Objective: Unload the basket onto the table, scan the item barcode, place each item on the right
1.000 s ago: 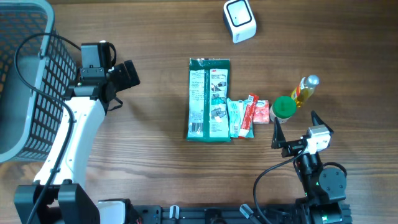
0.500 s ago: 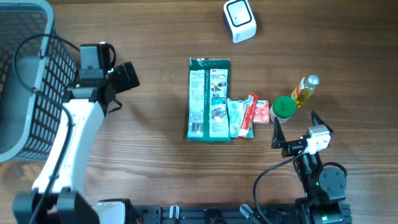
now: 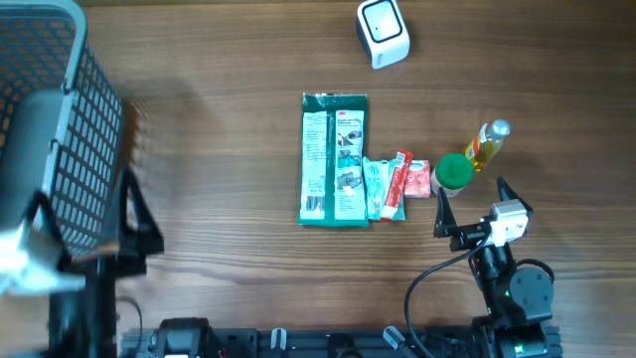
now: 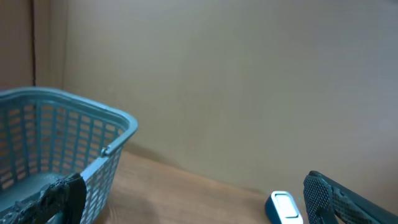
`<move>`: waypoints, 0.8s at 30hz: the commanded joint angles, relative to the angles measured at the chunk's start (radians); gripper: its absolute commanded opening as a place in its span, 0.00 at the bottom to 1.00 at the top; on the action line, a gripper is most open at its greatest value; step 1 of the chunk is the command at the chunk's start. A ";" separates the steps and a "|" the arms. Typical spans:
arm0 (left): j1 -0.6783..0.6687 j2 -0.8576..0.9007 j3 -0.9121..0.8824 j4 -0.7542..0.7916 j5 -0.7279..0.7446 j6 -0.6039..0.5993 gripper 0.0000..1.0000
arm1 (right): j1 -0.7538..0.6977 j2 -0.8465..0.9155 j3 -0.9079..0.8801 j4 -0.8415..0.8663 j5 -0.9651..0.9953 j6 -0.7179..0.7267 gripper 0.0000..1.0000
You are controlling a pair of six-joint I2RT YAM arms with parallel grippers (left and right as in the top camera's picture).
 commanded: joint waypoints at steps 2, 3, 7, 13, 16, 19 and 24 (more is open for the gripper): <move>0.004 -0.182 -0.119 -0.080 -0.009 0.006 1.00 | -0.006 -0.011 -0.001 0.003 -0.010 -0.002 1.00; 0.004 -0.222 -0.160 -0.099 -0.009 0.006 1.00 | -0.006 -0.011 -0.001 0.003 -0.010 -0.002 1.00; 0.004 -0.342 -0.315 -0.123 -0.001 0.005 1.00 | -0.006 -0.011 -0.001 0.003 -0.010 -0.002 1.00; 0.004 -0.398 -0.438 -0.062 0.020 0.005 1.00 | -0.006 -0.011 -0.001 0.003 -0.010 -0.002 1.00; 0.004 -0.398 -0.492 0.140 0.079 0.005 1.00 | -0.006 -0.011 -0.001 0.003 -0.010 -0.002 1.00; 0.004 -0.398 -0.603 0.546 0.179 0.005 1.00 | -0.006 -0.011 -0.001 0.003 -0.010 -0.002 1.00; 0.004 -0.398 -0.801 1.102 0.308 0.005 1.00 | -0.006 -0.011 -0.001 0.003 -0.010 -0.002 1.00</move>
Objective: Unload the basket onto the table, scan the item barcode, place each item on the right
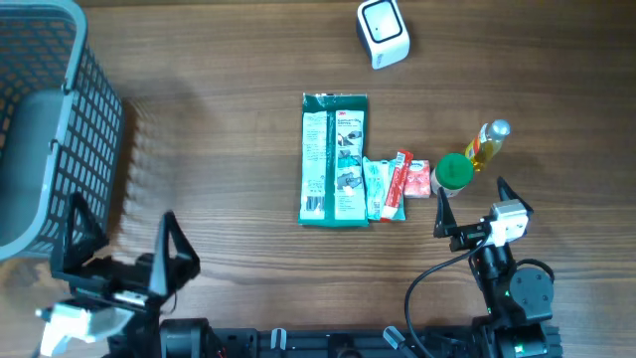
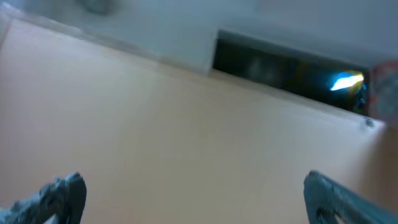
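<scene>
The white barcode scanner (image 1: 383, 33) stands at the far edge of the table. The items lie mid-table: a large green packet (image 1: 334, 159), several small sachets (image 1: 397, 185), a green-capped jar (image 1: 454, 171) and a yellow bottle (image 1: 487, 142). My left gripper (image 1: 124, 237) is open at the front left, well away from the items and holding nothing. In the left wrist view the left gripper (image 2: 193, 186) shows only blurred wall between its spread fingertips (image 2: 65, 190). My right gripper (image 1: 475, 206) stands open just in front of the green-capped jar, apart from it.
A blue-grey mesh basket (image 1: 60, 129) fills the far left of the table. A black cable (image 1: 422, 283) loops by the right arm's base at the front edge.
My left arm has moved from beside the basket toward the front edge, right of the basket's corner. Its wrist camera has lost the basket and scanner and shows blurred wall. The right arm and items are unmoved.
</scene>
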`<move>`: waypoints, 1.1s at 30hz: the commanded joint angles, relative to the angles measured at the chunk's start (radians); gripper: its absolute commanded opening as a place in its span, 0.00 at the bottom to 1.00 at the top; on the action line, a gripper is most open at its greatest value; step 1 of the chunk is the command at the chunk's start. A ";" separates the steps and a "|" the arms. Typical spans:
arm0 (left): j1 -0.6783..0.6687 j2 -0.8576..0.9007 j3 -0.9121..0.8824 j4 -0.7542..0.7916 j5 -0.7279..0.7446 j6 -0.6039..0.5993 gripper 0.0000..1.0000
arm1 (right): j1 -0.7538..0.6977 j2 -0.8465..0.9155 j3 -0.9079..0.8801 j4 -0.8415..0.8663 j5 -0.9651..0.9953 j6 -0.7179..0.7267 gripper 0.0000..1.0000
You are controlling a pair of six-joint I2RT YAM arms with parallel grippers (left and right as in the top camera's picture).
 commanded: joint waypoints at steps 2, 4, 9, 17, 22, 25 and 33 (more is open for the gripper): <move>0.004 -0.010 -0.187 0.252 0.105 0.005 1.00 | -0.006 -0.011 -0.001 0.003 -0.010 -0.002 1.00; 0.004 -0.010 -0.249 0.257 0.101 0.005 1.00 | -0.006 -0.011 -0.001 0.003 -0.010 -0.002 1.00; 0.004 -0.010 -0.382 0.244 0.010 0.005 1.00 | -0.006 -0.011 -0.001 0.003 -0.010 -0.002 1.00; 0.004 -0.010 -0.403 -0.037 -0.024 0.005 1.00 | -0.006 -0.011 -0.001 0.003 -0.010 -0.002 1.00; 0.004 -0.010 -0.403 -0.211 -0.039 0.005 1.00 | -0.006 -0.011 -0.001 0.003 -0.010 -0.002 1.00; 0.005 -0.010 -0.403 -0.350 -0.054 0.005 1.00 | -0.006 -0.011 -0.001 0.003 -0.010 -0.001 1.00; 0.004 -0.010 -0.403 -0.393 -0.049 0.058 1.00 | -0.006 -0.011 -0.001 0.003 -0.010 -0.002 1.00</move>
